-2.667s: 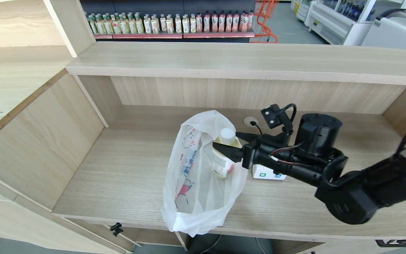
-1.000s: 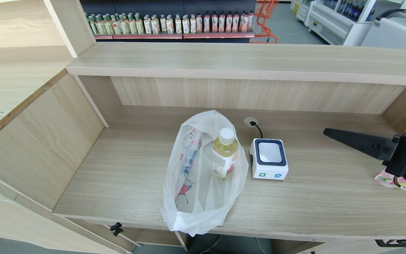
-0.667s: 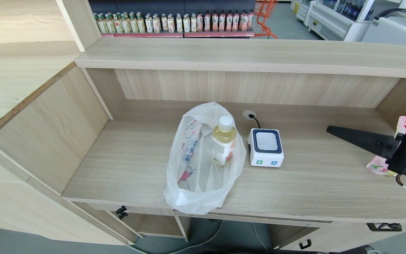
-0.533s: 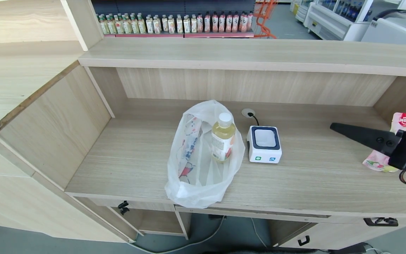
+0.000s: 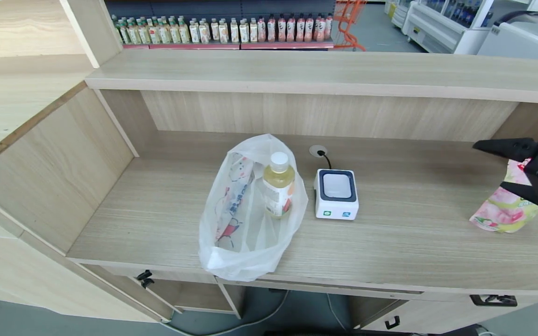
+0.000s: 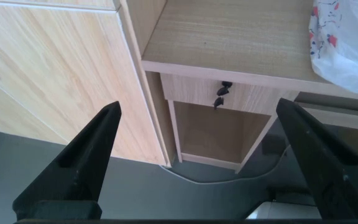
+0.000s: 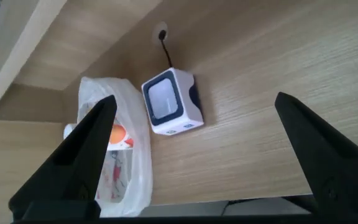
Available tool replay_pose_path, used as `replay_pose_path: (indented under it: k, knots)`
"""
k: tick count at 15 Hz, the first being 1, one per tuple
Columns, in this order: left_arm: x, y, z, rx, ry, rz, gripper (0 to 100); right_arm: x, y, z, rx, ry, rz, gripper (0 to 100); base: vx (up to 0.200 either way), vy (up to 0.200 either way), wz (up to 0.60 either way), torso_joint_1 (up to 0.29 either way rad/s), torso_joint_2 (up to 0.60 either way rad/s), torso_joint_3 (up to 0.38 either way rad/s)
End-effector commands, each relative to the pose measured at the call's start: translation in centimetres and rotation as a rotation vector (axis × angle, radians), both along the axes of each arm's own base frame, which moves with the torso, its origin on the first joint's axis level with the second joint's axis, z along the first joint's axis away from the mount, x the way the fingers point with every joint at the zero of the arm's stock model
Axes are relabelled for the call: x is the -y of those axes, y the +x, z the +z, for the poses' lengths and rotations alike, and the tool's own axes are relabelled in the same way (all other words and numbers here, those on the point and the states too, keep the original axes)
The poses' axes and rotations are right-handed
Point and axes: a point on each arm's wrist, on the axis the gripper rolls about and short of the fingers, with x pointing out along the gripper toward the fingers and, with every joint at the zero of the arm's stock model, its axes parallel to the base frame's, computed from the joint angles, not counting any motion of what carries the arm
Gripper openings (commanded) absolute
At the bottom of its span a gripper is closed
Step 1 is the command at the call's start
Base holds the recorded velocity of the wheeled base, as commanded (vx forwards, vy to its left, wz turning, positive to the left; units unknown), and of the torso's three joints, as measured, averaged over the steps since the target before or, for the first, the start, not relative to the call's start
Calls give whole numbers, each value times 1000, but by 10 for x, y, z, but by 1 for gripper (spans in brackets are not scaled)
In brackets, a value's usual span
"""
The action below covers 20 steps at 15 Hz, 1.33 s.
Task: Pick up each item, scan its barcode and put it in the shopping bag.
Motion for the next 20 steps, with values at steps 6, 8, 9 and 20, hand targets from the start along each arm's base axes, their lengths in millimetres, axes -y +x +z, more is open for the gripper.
replay_pose_path:
  k: [6, 8, 9, 20]
  knots:
    - [0, 0, 0, 0, 0, -1, 100, 52, 31, 58, -190, 367, -367, 100, 0, -200, 0, 1, 2, 4]
    - [0, 0, 0, 1, -3, 1, 100, 61, 44, 46, -295, 409, -464, 100, 0, -100, 0, -1, 1, 1]
    - [0, 0, 0, 1, -3, 1, 100, 65, 51, 37, -344, 440, -492, 100, 0, 0, 0, 0, 0, 0]
    - [0, 0, 0, 1, -3, 1, 100, 83, 116, -10, -549, 504, -599, 100, 0, 0, 0, 0, 0, 0]
